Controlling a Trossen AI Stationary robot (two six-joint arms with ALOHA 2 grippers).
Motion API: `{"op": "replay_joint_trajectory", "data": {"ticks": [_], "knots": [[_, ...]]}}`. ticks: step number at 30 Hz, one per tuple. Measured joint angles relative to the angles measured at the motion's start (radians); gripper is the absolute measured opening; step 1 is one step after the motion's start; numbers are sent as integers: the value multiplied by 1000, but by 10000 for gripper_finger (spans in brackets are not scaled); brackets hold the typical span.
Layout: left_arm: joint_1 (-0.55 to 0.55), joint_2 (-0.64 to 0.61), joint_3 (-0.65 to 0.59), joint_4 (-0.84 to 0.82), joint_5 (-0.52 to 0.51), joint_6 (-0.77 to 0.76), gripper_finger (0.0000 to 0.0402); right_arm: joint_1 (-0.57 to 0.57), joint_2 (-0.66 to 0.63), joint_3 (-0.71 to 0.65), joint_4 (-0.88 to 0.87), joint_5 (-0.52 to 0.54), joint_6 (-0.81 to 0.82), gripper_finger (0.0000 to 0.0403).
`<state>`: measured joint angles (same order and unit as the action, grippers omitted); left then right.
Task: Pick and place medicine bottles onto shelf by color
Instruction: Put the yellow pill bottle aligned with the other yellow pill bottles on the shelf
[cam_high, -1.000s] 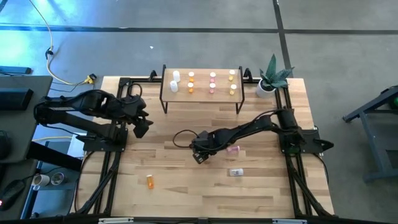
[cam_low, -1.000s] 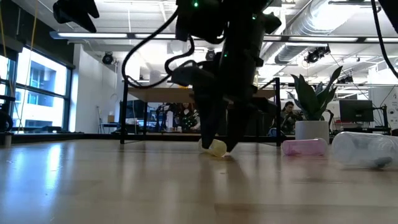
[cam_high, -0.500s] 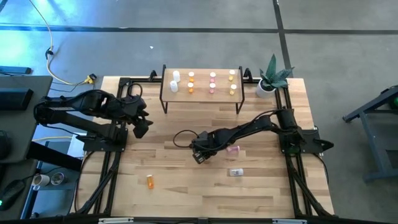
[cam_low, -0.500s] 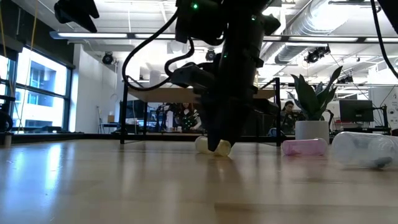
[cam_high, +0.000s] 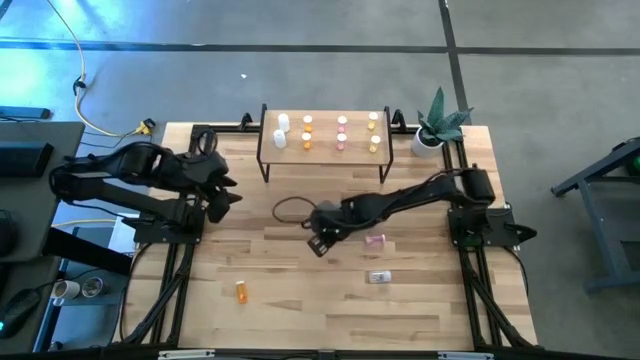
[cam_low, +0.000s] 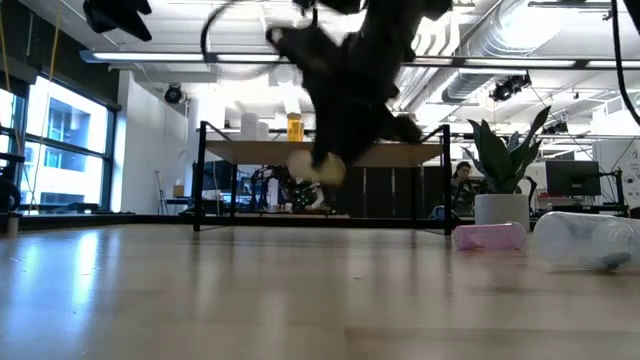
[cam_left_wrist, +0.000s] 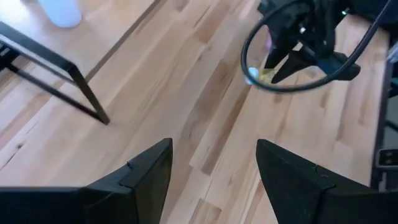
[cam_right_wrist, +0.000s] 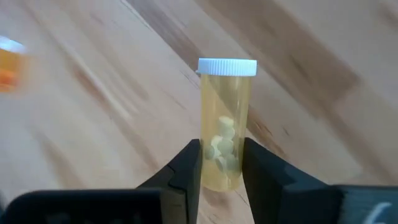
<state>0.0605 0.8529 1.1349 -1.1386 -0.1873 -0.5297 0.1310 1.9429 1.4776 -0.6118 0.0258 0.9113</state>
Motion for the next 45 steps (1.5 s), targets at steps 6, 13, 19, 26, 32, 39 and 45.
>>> {"op": "replay_joint_trajectory", "data": {"ticks": [6, 13, 19, 26, 32, 39, 45], "knots": [[0, -29, 0, 92, 42, 38, 223, -7, -97, 0, 145, 24, -109, 86], [0, -36, 0, 233, 81, 104, 223, -7, -188, 0, 296, 30, -244, 87], [0, -21, 0, 373, 82, 158, 223, -15, -243, 0, 392, 71, -370, 87], [0, 13, 0, 534, 73, 186, 223, -34, -282, 0, 565, 77, -524, 87], [0, 54, 0, 653, 71, 210, 223, -53, -286, 0, 757, 44, -650, 87], [0, 107, 0, 814, 70, 228, 223, -79, -293, 0, 804, -10, -669, 87], [0, 159, 0, 909, 67, 227, 223, -81, -293, 0, 813, -30, -692, 87]]}}
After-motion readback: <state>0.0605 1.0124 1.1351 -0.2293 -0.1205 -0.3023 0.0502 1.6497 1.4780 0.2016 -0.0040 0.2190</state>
